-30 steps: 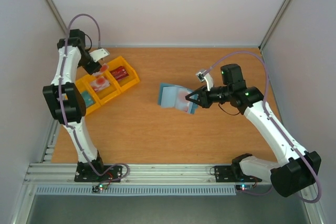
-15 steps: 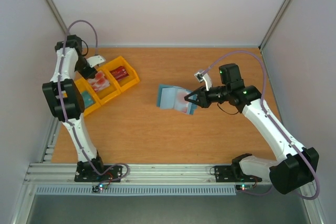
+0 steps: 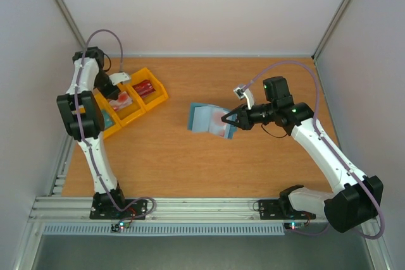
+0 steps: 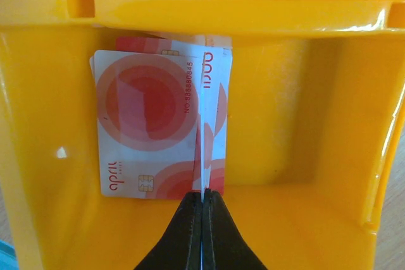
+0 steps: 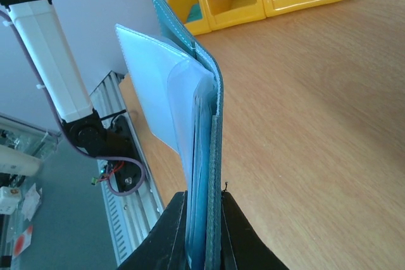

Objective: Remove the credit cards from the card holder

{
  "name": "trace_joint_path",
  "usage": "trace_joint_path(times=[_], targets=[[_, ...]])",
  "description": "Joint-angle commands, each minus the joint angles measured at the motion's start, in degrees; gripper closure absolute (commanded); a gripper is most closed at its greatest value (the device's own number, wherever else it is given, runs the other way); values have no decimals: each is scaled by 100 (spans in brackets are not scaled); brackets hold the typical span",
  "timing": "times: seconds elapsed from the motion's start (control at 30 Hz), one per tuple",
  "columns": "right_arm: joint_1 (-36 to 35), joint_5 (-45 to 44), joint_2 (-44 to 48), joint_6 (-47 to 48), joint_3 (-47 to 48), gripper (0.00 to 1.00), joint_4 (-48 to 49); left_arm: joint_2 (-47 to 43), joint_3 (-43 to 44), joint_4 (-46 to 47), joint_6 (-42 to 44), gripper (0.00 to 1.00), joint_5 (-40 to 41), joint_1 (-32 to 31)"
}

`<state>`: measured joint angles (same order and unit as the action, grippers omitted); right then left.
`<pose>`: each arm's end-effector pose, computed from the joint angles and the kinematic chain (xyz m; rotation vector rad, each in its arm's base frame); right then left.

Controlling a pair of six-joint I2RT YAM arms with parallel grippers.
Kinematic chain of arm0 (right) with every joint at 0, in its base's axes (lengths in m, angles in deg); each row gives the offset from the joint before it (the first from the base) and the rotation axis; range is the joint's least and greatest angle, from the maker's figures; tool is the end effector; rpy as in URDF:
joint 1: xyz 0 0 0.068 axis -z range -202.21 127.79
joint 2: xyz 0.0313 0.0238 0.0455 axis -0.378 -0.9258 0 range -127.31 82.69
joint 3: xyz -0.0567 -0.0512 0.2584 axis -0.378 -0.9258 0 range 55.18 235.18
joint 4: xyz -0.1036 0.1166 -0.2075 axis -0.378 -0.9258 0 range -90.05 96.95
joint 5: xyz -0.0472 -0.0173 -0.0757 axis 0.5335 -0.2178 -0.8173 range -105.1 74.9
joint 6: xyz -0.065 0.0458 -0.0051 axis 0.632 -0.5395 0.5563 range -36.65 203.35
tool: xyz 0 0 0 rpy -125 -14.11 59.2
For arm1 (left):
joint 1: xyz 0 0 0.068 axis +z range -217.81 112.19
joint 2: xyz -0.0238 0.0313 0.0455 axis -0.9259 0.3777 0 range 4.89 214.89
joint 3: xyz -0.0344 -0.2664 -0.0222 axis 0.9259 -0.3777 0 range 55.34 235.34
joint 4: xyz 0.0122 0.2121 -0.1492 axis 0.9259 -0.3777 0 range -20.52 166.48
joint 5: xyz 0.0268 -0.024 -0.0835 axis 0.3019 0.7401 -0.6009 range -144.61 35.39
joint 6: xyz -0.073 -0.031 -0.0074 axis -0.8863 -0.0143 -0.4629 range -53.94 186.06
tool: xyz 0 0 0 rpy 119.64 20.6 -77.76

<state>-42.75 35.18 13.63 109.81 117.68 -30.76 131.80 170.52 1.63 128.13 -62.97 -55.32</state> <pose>0.2246 0.1404 0.3063 -1.2409 1.7924 0.9557 0.4269 0.0843 0.1896 1.2652 2.7240 -0.1205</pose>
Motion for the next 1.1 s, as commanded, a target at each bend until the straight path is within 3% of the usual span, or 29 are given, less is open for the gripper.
trace_joint_path(times=[0.0,0.23,0.37,0.5,0.7,0.87,1.07], targets=[[5,203,-16,9,9,99,133,292,314,-418,115,100,182,-1],[1,272,-38,1,17,98,168,446,479,-94,-63,98,521,-13],[4,346,-38,6,17,98,168,392,518,161,-111,73,496,-31],[-3,373,-53,1,19,97,159,45,603,737,-462,57,160,-29],[-27,375,-31,-4,41,97,133,-511,618,1445,-921,53,-315,-35],[-67,360,33,-80,67,97,160,-1306,690,860,-1109,47,-2075,-68],[-172,93,190,-372,189,98,221,-3017,-521,514,-1326,19,-4408,-425]])
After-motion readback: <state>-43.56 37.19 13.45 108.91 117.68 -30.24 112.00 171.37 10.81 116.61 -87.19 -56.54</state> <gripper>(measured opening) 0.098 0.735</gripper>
